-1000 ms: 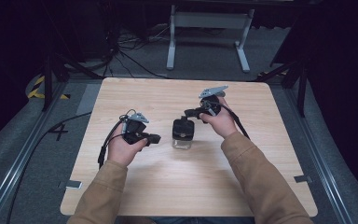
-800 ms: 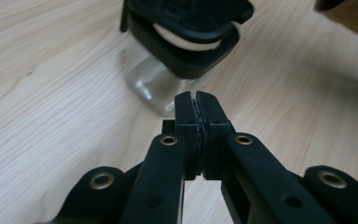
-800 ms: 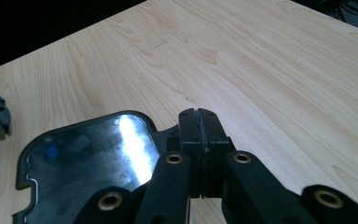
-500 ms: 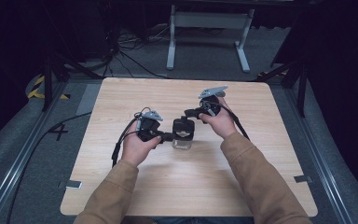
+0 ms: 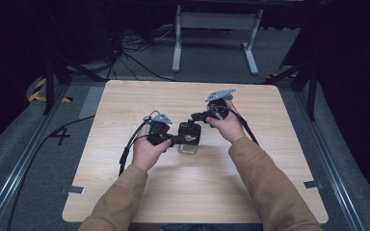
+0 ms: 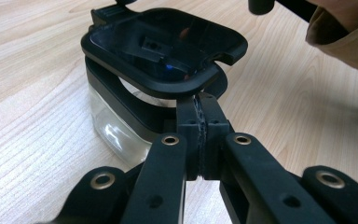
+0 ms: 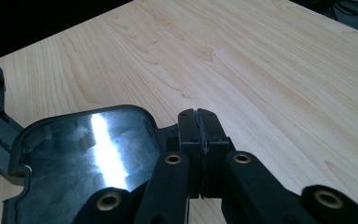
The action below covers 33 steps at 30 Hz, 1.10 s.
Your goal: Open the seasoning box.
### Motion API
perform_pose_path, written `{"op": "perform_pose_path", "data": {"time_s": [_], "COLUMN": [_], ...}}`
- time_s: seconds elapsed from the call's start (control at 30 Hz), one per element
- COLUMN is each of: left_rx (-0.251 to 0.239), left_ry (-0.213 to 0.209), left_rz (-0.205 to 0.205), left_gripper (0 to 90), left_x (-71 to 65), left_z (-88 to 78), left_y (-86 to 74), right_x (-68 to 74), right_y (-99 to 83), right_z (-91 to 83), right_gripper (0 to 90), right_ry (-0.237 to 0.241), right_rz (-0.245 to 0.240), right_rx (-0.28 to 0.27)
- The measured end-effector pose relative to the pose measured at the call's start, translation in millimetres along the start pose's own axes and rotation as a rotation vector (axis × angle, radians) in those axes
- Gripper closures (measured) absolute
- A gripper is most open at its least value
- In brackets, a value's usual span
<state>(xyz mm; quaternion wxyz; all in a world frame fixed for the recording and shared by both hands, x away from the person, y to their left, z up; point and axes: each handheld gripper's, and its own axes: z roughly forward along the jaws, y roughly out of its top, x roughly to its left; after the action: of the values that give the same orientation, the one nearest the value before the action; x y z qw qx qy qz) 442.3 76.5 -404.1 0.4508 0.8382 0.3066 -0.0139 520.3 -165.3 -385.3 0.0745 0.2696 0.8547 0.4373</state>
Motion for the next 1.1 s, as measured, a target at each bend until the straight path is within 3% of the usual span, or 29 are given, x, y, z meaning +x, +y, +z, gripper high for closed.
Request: {"op": "perform_pose_path", "data": {"time_s": [0.07, 0.17, 0.23, 0.37, 0.47, 0.67, 1.1], "left_rx": [0.000, -0.005, -0.004, -0.008, -0.012, -0.027, -0.052], "left_ry": [-0.002, 0.001, 0.000, 0.008, 0.011, 0.015, 0.031], "left_rz": [-0.003, -0.001, -0.004, 0.000, 0.001, 0.004, 0.004], "left_gripper": [88.9, 88.5, 88.4, 87.9, 87.6, 87.4, 86.1], "left_x": [0.2, -0.9, -1.2, -1.6, -2.4, -2.2, 2.4], "left_z": [1.0, 0.1, -0.8, -1.1, -1.1, -0.9, 4.8], "left_y": [-0.4, 0.4, 0.7, 1.8, 2.5, 3.3, 6.7], "right_x": [0.5, 7.3, 12.0, 26.6, 37.2, 52.3, 53.9], "right_y": [-0.3, -5.1, -10.4, -32.9, -44.7, -44.9, -38.3], "right_z": [-3.2, -21.2, -31.1, -48.6, -49.3, -38.8, -43.7], "right_gripper": [90.0, 90.0, 90.0, 90.0, 90.0, 90.0, 90.0], "right_ry": [-0.005, 0.005, 0.000, 0.041, 0.078, 0.117, 0.090], "right_rz": [-0.008, -0.016, -0.030, -0.028, -0.024, -0.052, -0.027], "right_rx": [-0.003, -0.056, -0.061, -0.026, 0.009, 0.020, -0.097]}}
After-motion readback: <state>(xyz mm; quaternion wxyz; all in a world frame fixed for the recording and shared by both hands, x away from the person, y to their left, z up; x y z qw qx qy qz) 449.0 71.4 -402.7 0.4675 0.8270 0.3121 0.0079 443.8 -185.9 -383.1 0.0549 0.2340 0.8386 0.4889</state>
